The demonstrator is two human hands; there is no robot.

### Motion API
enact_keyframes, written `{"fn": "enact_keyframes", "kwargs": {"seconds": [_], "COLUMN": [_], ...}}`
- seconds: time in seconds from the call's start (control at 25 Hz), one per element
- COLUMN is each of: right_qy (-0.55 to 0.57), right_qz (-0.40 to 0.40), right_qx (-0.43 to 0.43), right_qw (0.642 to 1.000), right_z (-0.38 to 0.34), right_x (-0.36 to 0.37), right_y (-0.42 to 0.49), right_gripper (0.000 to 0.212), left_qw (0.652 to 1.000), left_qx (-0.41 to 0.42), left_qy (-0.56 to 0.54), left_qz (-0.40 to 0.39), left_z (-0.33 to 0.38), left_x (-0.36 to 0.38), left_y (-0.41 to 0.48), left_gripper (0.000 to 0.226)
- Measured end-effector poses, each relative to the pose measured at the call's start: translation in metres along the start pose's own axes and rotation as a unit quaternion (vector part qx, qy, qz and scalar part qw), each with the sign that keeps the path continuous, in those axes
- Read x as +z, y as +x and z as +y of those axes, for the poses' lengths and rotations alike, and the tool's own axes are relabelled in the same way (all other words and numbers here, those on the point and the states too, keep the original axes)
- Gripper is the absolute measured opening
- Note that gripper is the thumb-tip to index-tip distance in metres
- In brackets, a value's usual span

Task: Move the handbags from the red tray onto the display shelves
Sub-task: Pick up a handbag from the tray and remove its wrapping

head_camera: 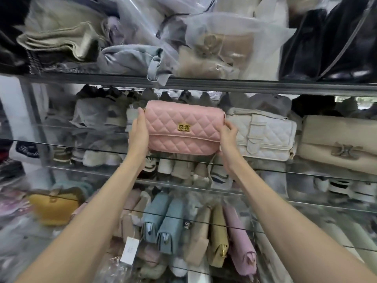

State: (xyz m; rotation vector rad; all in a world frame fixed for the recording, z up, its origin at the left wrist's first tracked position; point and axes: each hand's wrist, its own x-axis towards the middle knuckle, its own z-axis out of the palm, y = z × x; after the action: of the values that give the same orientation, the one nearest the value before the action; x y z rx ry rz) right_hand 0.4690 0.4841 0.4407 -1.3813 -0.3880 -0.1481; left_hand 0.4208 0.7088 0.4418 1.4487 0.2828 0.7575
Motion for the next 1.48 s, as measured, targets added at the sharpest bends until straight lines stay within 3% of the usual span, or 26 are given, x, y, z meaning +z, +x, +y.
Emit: {"fn": "enact_keyframes", "kwargs": {"seconds": [0.12, 0.32, 0.56, 0.72, 0.92, 1.08, 1.28, 1.36, 1.48], "right_qy": [-0.007, -0.04, -0.052, -0.05, -0.087, -0.11, -0.195, -0.21, -0.167], "right_qz": [-0.018, -0.044, -0.032, -0.046, -0.061, -0.063, -0.052, -0.032, -0.01], "right_qx": [0.007, 0.001, 0.031, 0.045, 0.038, 0.039, 0.045, 0.012, 0.012], "right_qw": [1.0, 0.998, 0.998, 0.997, 0.994, 0.991, 0.978, 0.977, 0.986], "right_z": [0.008, 0.016, 0.033, 0.041, 0.046, 0.05, 0.045, 0.039, 0.029], "right_x": [0.029, 0.052, 0.051, 0.045, 0.042, 0.036, 0.026, 0.017, -0.002], "right_y": [0.021, 0.048, 0.07, 0.085, 0.087, 0.079, 0.054, 0.039, 0.015], "right_gripper": [0.081, 0.125, 0.129, 0.112, 0.107, 0.091, 0.068, 0.055, 0.023], "left_qw": [0.999, 0.998, 0.998, 0.997, 0.993, 0.991, 0.971, 0.972, 0.969], "left_qx": [-0.007, -0.02, -0.042, -0.042, -0.009, 0.012, 0.072, 0.106, 0.163], "left_qy": [0.022, 0.051, 0.047, 0.064, 0.11, 0.13, 0.159, 0.162, 0.183], "left_qz": [0.028, 0.03, 0.006, 0.015, 0.033, 0.028, 0.161, 0.133, 0.008], "left_z": [-0.021, -0.037, -0.04, -0.056, -0.05, -0.033, -0.026, -0.023, -0.023], "left_x": [-0.02, -0.024, -0.01, -0.001, 0.004, 0.01, 0.014, 0.025, 0.051], "left_y": [0.041, 0.065, 0.061, 0.076, 0.055, 0.027, 0.004, -0.009, -0.029], "left_gripper": [0.095, 0.101, 0.114, 0.116, 0.099, 0.071, 0.031, 0.024, 0.022]}}
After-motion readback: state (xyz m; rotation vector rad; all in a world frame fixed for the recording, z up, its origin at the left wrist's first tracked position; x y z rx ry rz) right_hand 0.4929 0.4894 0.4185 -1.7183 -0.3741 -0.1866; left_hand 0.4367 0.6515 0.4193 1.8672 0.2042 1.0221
